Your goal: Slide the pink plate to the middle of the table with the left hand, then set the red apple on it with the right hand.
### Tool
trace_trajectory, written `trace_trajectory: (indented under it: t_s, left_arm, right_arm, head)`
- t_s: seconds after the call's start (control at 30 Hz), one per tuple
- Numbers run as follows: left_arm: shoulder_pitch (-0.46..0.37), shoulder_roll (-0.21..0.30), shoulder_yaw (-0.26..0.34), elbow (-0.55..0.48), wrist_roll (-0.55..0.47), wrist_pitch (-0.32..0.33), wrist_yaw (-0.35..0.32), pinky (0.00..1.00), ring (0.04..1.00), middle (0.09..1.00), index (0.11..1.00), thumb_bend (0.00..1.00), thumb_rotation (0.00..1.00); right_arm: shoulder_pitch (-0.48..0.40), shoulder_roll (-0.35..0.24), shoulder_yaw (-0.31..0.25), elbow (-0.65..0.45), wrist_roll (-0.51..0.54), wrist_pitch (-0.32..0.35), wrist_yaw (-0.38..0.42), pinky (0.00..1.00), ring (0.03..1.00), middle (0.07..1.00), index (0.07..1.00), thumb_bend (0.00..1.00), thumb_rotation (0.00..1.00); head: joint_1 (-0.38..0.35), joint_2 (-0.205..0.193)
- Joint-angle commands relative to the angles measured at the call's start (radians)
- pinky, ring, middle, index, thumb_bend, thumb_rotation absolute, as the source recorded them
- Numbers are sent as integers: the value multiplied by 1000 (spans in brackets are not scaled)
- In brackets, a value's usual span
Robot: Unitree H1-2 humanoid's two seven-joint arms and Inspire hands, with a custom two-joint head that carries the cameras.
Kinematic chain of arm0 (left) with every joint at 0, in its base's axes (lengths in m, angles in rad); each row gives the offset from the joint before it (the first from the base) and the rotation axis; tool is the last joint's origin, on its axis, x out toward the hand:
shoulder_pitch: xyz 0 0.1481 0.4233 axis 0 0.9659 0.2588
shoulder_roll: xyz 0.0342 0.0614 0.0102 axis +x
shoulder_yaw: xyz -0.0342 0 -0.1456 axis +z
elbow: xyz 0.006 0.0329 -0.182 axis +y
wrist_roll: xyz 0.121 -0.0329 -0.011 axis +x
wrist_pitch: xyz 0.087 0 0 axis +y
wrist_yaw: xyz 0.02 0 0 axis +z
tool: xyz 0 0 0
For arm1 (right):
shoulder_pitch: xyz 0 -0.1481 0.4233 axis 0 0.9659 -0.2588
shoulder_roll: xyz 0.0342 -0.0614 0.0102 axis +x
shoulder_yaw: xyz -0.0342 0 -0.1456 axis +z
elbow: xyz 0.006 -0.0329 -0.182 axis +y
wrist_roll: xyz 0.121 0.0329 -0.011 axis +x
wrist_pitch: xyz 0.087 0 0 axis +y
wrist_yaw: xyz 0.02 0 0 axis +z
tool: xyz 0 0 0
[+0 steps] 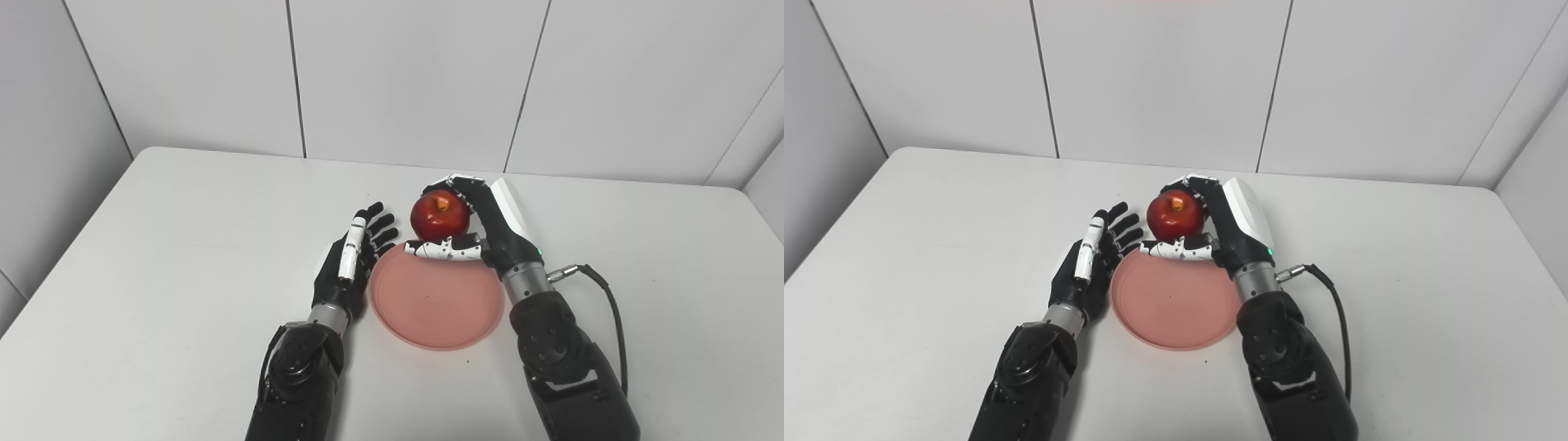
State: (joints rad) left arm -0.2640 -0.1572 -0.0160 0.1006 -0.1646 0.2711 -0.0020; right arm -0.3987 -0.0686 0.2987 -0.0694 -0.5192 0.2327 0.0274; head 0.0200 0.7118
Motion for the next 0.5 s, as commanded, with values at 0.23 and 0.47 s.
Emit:
trace_trajectory:
  t_s: [0.23, 0.47]
  left_arm:
    - [0, -13, 9, -2, 20, 0, 35, 864, 879, 885, 872, 388, 1000]
    - [-2, -11, 11, -5, 28, -2, 38, 866, 887, 889, 875, 383, 1000]
  right_arm:
    - [1, -3, 22, 28, -26, -62, -15, 362, 438, 496, 487, 509, 135]
    - [34, -11, 40, 38, -16, -76, -6, 362, 437, 502, 487, 508, 134]
  head:
    - [-4, 8]
    - [-13, 15]
